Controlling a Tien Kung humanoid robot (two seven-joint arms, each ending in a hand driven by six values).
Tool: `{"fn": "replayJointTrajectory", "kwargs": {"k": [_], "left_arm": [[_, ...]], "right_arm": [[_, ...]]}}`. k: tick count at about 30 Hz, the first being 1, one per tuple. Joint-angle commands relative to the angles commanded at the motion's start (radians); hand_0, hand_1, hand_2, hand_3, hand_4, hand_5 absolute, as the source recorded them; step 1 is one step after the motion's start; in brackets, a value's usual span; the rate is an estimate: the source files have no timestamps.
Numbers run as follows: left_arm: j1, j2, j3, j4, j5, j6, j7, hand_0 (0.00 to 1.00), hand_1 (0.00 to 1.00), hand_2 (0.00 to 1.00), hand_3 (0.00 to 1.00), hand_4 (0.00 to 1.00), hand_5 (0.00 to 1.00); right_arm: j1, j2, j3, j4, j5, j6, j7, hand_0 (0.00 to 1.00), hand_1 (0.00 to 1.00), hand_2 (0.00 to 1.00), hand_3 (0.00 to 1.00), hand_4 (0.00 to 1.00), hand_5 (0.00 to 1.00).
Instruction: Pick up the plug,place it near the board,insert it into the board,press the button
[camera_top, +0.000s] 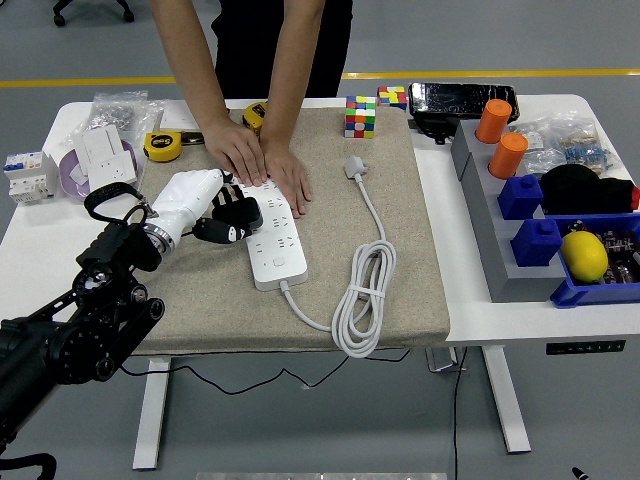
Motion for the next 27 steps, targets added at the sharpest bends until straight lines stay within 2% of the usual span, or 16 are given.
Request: {"fn": "replayJointTrajectory", "kwargs": {"k": [7, 8, 27], "left_arm": [[-0.001, 0.001, 0.003, 0.006, -0.004, -0.001, 0.001, 0.563, 0.446, 0.352, 0.388, 0.470, 0.050], [-0.002, 0.001, 0.005, 0.006, -0.008, -0.001, 0.001, 0.561, 0.449, 0.351, 0.357, 0.441, 0.040], [-0.011, 0.018, 0.023, -0.008, -0.060, -0.035, 0.004, 0.561, 0.459, 0.348, 0.317, 0.418, 0.044]], "right_arm": [[-0.002, 0.000, 0.001, 0.000, 0.000, 0.000, 0.000, 0.848, 0.757, 0.743, 0.774, 0.998, 0.950], [-0.002, 0.000, 0.000, 0.000, 0.000, 0.000, 0.000, 0.848, 0.758, 0.743, 0.775, 0.998, 0.949], [0.004, 0.000, 0.003, 0.000, 0.003, -0.002, -0.001, 0.848, 0.758, 0.742, 0.775, 0.998, 0.948]]}}
